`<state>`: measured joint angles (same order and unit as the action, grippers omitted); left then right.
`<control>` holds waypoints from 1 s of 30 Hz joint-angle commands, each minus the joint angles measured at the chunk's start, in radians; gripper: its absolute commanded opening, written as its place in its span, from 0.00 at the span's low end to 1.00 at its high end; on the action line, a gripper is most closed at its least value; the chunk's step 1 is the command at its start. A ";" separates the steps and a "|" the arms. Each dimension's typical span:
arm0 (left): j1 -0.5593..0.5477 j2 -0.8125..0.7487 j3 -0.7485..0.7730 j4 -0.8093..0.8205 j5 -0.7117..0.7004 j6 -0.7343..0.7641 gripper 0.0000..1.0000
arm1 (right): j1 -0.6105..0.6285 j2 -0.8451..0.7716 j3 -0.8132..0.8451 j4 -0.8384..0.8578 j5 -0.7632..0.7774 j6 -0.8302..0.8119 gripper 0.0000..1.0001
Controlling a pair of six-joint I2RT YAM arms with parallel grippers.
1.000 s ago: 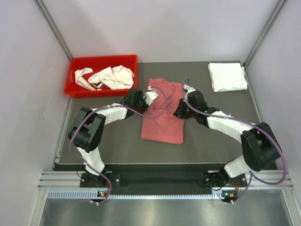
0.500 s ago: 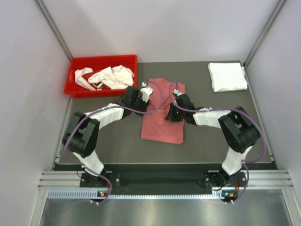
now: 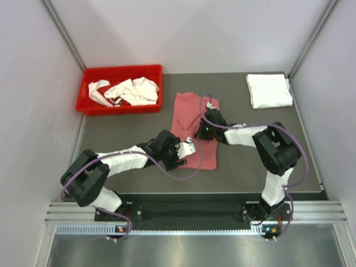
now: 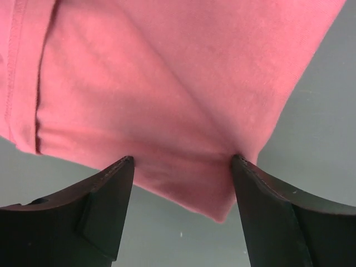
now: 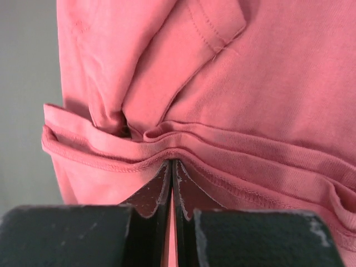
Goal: Fold and stack the t-shirts
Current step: Fold the tshirt
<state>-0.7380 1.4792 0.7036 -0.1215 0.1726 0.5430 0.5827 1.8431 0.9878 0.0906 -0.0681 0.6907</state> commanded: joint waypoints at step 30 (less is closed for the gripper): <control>-0.064 -0.056 -0.112 -0.041 -0.065 0.058 0.67 | 0.006 -0.200 -0.075 -0.163 -0.016 0.016 0.00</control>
<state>-0.8055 1.4197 0.6254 -0.0570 0.1036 0.6319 0.5686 1.6184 0.9100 -0.0868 -0.0547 0.6827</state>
